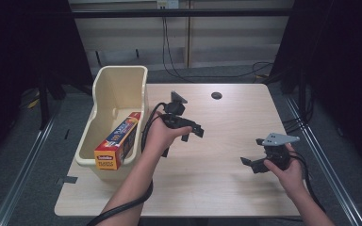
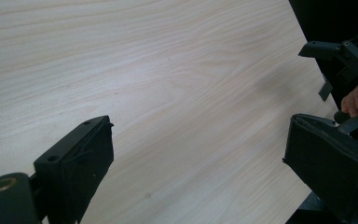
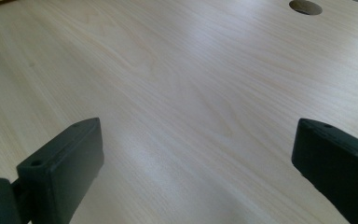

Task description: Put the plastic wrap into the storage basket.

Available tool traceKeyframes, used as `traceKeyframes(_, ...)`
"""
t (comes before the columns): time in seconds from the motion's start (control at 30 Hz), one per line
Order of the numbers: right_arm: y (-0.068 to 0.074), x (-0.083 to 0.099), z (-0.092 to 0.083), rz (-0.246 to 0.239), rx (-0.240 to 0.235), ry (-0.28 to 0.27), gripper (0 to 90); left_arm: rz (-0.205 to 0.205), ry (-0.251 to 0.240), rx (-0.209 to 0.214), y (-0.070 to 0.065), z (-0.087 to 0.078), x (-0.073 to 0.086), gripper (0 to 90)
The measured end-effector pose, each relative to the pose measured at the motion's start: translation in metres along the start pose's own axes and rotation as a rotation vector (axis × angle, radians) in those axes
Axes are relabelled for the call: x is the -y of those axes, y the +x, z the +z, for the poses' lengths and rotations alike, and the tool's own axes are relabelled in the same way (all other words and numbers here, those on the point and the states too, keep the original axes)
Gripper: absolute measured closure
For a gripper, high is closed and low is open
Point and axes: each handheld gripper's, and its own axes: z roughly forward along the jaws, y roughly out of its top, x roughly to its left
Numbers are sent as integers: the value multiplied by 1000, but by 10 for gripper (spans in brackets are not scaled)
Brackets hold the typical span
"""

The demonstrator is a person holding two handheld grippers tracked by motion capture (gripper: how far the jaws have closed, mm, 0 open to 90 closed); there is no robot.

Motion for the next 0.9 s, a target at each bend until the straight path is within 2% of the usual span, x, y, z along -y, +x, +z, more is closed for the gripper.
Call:
traceKeyframes(0.07, 0, 0, 0, 0, -1, 0, 22, -13, -15, -3, -1, 2, 2, 80)
traceKeyframes(0.2, 0, 0, 0, 0, 0, 1, 22, 11, -2, -4, 1, 8, 7, 92)
traceKeyframes(0.27, 0, 0, 0, -1, 2, 2, 22, 9, -4, 7, 2, 10, 9, 97)
traceKeyframes(0.3, 0, 0, 0, -2, 2, 2, 22, -3, -12, 8, 1, 12, 11, 96)
traceKeyframes(0.37, 0, 0, 0, -3, 7, 4, 22, 5, 1, 13, 4, 15, 13, 93)
traceKeyframes(0.5, 1, 0, 0, -4, 3, 5, 23, -14, -14, 16, 6, 23, 20, 85)
traceKeyframes(0.63, 1, 0, 1, -10, -1, 9, 23, 6, -1, 13, 8, 30, 25, 86)
traceKeyframes(0.67, 1, 1, 1, -11, 0, 10, 23, 1, -9, 11, 8, 32, 27, 85)
traceKeyframes(0.77, 1, 1, 1, -11, 5, 14, 23, 31, -1, -2, 8, 34, 29, 85)
traceKeyframes(0.83, 1, 1, 1, -12, 0, 15, 22, 28, -7, 9, 8, 37, 31, 83)
traceKeyframes(0.9, 1, 2, 2, -13, 3, 16, 23, 34, -14, 1, 8, 39, 34, 82)
